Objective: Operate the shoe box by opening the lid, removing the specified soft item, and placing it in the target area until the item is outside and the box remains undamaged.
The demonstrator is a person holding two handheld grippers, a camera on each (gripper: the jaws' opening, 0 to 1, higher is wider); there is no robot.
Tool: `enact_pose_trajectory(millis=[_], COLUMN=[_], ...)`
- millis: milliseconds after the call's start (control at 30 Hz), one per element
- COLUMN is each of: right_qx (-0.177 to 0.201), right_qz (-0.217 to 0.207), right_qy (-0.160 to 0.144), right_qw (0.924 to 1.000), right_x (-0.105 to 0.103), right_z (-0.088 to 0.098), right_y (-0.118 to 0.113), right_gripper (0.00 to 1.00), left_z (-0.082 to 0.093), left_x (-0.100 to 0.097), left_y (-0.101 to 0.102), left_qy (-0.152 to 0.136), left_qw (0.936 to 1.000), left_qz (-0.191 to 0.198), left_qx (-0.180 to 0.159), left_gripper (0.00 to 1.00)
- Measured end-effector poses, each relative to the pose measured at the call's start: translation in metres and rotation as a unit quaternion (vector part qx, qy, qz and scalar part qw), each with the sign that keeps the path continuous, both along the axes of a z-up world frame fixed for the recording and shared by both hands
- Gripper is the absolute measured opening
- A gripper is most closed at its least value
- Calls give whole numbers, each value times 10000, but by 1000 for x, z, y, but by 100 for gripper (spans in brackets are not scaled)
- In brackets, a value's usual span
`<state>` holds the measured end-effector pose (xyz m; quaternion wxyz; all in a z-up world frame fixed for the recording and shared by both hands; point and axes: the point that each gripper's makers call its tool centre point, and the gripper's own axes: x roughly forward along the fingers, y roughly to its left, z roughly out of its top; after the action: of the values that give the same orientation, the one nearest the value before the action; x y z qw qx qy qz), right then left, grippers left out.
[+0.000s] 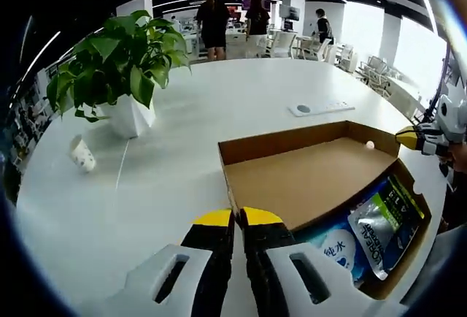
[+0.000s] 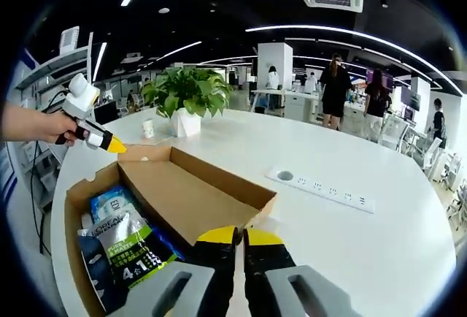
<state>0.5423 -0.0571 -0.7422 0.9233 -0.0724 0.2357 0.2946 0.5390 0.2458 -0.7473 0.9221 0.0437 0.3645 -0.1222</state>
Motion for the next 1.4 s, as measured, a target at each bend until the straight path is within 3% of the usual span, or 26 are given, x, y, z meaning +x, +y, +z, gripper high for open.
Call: enact_pose_trajectory(millis=[167, 267, 633, 1033, 1400], right_qx=[51, 248, 210, 180, 221], right_qz=[-23, -49, 99, 209, 410], right_qy=[-7, -40, -5, 69, 172], right_qw=[10000, 9997, 9997, 9996, 9988], right_x=[-4, -8, -34, -65, -94], right_z=[5, 15, 24, 27, 29], right_y=[1, 1, -3, -11, -15], right_gripper=[0, 3, 19, 34, 47], left_z=[0, 1, 20, 28, 13], left_x=[-1, -3, -15, -39, -68], left_y=[3, 1, -13, -43, -75], left_qy=[31, 34, -203, -310, -57], left_qw=[9999, 9998, 9993, 9979, 9943], left_qz=[-96, -162, -310, -520, -669], left_qx=[127, 109, 45, -240, -831], left_gripper=[4, 10, 29, 31, 40])
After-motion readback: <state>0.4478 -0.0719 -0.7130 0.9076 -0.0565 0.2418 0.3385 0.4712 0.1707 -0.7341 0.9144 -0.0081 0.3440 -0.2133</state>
